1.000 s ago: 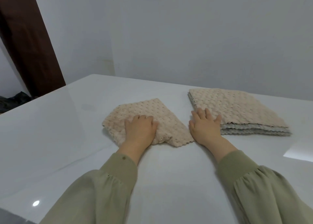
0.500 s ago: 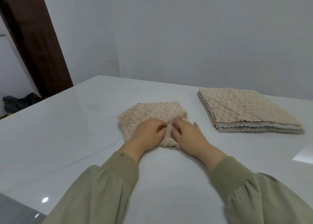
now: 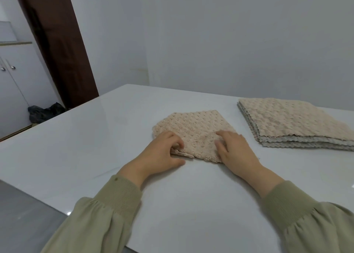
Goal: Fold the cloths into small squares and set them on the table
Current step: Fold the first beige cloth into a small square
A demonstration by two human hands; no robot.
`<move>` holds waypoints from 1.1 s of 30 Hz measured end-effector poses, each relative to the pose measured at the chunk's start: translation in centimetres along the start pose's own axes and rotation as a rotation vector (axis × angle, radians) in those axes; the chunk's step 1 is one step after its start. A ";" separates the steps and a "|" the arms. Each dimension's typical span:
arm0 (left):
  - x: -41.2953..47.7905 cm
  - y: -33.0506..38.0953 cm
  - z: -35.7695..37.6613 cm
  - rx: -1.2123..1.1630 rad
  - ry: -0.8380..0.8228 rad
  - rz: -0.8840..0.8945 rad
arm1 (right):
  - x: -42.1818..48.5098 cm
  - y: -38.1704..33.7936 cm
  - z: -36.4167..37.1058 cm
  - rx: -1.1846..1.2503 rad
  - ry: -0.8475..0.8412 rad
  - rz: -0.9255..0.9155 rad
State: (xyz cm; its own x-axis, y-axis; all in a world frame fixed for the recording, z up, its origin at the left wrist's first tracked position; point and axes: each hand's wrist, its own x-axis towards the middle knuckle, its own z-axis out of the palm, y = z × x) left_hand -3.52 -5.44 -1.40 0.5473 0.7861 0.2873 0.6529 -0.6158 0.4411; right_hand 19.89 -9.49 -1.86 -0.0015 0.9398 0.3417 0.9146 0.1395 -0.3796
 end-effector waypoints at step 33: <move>3.0 -0.9 0.4 -0.127 0.484 -0.411 | 1.6 -1.3 1.7 -0.329 -0.420 0.010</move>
State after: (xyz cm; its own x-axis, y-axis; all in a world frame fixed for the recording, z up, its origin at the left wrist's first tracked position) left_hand -2.19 -2.54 -1.27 -0.0516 0.9101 0.4112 0.6759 -0.2713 0.6852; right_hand 18.02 -7.58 -2.30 -0.0921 0.9940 -0.0598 0.9938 0.0880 -0.0680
